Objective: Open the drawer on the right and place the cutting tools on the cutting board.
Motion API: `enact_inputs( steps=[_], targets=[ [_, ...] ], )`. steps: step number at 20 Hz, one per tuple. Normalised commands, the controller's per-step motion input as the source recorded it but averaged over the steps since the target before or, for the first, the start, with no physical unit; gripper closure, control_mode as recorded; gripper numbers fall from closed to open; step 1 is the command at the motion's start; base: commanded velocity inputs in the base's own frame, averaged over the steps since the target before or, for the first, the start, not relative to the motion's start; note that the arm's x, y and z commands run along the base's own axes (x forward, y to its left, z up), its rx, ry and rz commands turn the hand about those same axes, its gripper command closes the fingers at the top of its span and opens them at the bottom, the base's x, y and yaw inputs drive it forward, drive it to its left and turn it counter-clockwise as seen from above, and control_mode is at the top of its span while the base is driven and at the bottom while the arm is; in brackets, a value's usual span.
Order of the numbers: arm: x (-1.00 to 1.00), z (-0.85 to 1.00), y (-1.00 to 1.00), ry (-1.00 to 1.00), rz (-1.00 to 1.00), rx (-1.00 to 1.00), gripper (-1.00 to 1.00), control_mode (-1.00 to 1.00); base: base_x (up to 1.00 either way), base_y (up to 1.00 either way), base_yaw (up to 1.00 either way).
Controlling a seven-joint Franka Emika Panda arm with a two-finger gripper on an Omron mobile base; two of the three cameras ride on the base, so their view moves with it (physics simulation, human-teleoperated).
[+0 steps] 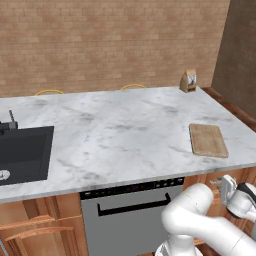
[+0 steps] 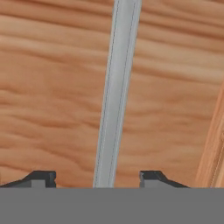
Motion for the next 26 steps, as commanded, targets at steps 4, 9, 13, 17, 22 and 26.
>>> enact_inputs(
  steps=[4, 9, 13, 17, 22, 26],
  targets=[
    [0.05, -0.33, 0.00, 0.01, -0.02, 0.00, 1.00, -1.00, 0.00, 0.00, 0.00],
    [0.03, -0.39, 0.00, 0.02, -0.02, 0.00, 1.00, -1.00, 0.00, 0.00, 0.00],
    [0.00, -0.24, 0.00, 0.00, -0.02, 0.00, 1.00, -1.00, 0.00, 0.00, 0.00],
    [0.00, 0.00, 0.00, -0.04, -0.01, 0.04, 1.00, -1.00, 0.00, 0.00, 0.00],
    [0.00, 0.13, 0.00, -0.16, -0.02, 0.07, 1.00, -1.00, 0.00, 0.00, 0.00],
    [0.00, 0.19, 0.00, -0.19, -0.02, 0.05, 1.00, -1.00, 0.00, 0.00, 0.00]
  ],
)
